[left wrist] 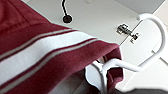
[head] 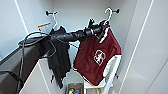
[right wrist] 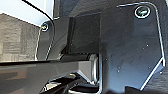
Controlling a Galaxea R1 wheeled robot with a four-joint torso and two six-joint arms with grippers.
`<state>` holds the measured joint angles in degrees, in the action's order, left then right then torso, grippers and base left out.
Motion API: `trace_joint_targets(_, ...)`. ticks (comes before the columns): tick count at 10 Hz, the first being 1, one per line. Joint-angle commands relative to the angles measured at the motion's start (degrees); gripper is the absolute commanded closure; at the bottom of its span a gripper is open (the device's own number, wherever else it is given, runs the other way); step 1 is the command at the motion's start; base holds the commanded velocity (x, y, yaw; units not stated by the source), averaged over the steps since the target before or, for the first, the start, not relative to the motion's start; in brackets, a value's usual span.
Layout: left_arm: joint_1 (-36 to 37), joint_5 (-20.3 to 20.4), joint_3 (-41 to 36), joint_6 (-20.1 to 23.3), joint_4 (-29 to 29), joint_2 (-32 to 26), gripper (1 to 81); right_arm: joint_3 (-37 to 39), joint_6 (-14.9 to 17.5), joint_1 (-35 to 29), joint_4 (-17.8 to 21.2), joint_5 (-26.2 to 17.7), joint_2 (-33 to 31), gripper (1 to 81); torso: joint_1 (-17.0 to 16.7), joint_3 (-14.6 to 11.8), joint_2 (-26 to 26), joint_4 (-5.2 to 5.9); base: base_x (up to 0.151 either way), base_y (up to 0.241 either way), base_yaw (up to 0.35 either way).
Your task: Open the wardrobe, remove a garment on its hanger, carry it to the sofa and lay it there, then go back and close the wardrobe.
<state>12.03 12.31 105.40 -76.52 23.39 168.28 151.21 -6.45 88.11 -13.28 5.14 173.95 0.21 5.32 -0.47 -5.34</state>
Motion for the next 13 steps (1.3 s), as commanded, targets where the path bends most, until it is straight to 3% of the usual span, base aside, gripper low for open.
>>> trace_joint_targets(1,12.8,4.65,-0.72,1.37,1.04,1.18,81.1,-0.4,-0.06,-1.66,-0.26,-2.16,0.02,1.0,0.0,-3.81,0.0,0.0,-0.105,0.0,0.0)
trace_joint_targets(2,12.71,4.65,-0.9,1.37,1.04,1.45,81.1,-0.23,0.03,-1.49,-0.17,-1.63,-0.07,1.0,0.02,-4.2,0.0,0.0,-0.11,0.0,0.0)
trace_joint_targets(3,12.53,4.74,-1.07,1.37,1.04,1.37,81.1,-0.23,-0.05,-1.49,-0.08,-1.63,-0.15,1.0,0.04,-0.54,0.02,0.0,-0.112,0.0,0.0)
trace_joint_targets(13,6.91,5.44,-9.6,1.64,1.04,0.4,81.1,-0.23,0.03,-1.84,0.09,-1.63,-0.07,1.0,-0.05,-1.18,0.0,0.0,-0.13,0.0,0.0)
